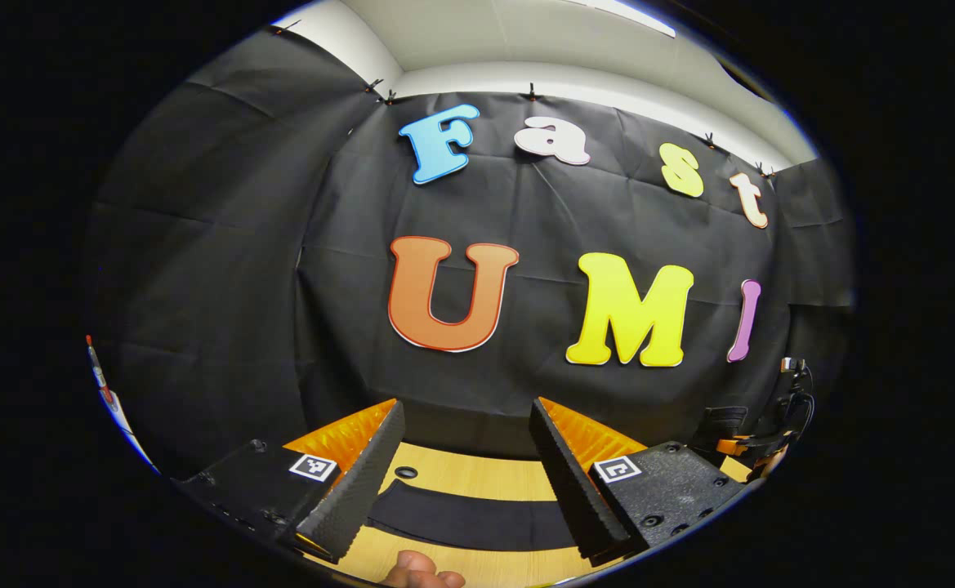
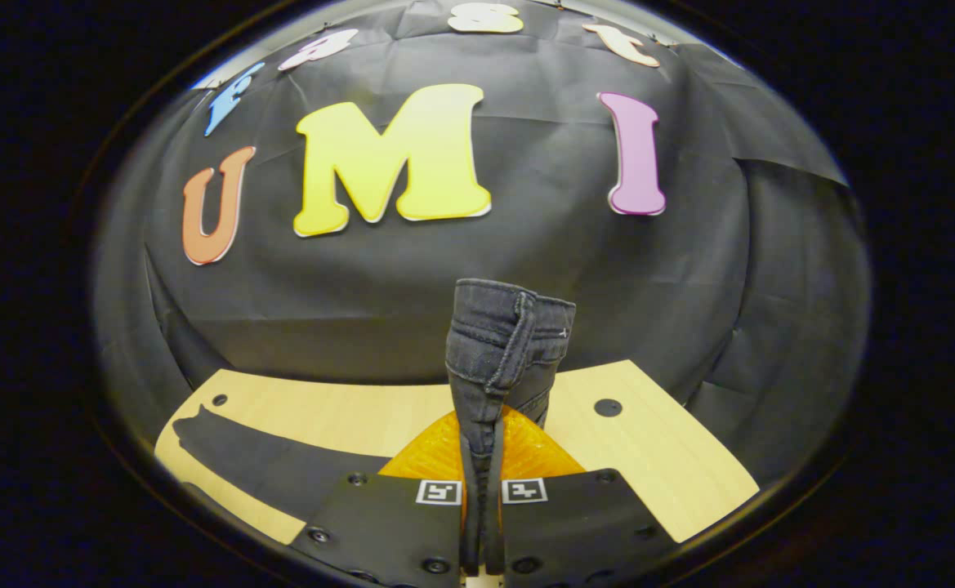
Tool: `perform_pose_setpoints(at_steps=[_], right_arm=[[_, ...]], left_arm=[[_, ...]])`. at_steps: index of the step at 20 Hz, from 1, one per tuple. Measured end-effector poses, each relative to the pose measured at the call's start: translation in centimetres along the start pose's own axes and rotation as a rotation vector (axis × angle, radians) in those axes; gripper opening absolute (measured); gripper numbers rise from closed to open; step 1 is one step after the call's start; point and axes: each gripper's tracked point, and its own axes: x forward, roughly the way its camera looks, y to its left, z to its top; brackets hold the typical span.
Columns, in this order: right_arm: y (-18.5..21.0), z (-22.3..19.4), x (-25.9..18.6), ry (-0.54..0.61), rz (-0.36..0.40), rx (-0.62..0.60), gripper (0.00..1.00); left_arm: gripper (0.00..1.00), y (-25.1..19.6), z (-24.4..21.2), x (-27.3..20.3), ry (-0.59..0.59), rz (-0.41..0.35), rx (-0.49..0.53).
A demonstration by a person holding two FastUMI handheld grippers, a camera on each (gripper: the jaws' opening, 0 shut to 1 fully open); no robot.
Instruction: Grasp the waist and the cuffs of the jeans and fold them to make the two legs overlap; first hold the waist and fold one-third of the jeans toward the cuffs, then hold the cuffs and fold the remaining one-third in the same direction to finish folding.
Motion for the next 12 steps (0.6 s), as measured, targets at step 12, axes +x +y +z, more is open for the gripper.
perform_pose_setpoints(at_steps=[12], right_arm=[[0.5,-1.7,-0.5,0.126,0.242,-0.098,0.04]], left_arm=[[0.98,3.4,-0.4,-2.2,0.016,0.097,-0.011]])
